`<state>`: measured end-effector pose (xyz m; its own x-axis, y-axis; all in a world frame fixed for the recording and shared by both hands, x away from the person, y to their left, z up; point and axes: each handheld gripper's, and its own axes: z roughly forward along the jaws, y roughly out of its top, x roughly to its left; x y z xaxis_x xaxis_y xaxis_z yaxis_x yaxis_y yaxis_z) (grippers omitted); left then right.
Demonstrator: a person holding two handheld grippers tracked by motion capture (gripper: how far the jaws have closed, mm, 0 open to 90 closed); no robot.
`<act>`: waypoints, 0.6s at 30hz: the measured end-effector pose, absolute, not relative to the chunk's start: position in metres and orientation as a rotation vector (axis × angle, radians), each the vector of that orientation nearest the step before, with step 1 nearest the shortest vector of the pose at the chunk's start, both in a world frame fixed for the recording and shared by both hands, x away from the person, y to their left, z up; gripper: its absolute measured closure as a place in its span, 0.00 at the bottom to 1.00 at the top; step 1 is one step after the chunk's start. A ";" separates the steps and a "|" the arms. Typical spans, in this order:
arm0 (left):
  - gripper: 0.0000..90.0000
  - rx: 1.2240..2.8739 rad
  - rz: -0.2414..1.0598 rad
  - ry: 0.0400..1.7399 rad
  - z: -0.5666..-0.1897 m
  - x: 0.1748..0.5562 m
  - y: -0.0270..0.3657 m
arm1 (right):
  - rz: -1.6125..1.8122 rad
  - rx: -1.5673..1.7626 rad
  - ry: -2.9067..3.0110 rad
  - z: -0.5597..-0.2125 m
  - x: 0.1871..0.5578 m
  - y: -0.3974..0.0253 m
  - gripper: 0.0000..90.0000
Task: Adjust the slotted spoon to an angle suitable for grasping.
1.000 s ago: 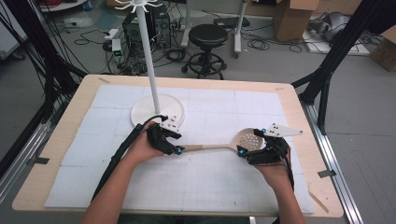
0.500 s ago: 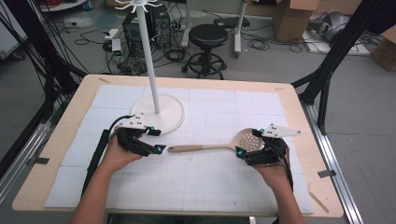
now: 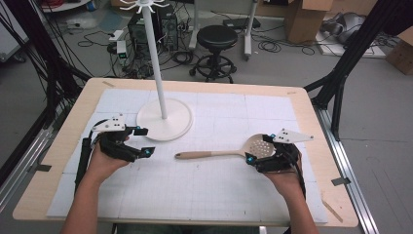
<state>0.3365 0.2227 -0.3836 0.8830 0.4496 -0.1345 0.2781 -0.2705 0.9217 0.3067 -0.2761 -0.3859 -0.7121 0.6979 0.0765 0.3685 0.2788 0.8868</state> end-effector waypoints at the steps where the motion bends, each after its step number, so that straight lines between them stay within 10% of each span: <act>1: 0.19 1.863 0.183 0.539 -0.383 0.336 0.225 | 1.411 0.975 2.225 -0.385 0.307 -0.276 0.01; 18: 0.09 1.781 0.215 0.560 -0.380 0.333 0.238 | 1.399 0.965 2.243 -0.385 0.309 -0.273 0.01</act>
<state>0.3329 0.2382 -0.3800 0.8673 0.4769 -0.1428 0.2593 -0.1879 0.9473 0.3091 -0.2732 -0.3850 -0.7178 0.6921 0.0757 0.3726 0.2900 0.8815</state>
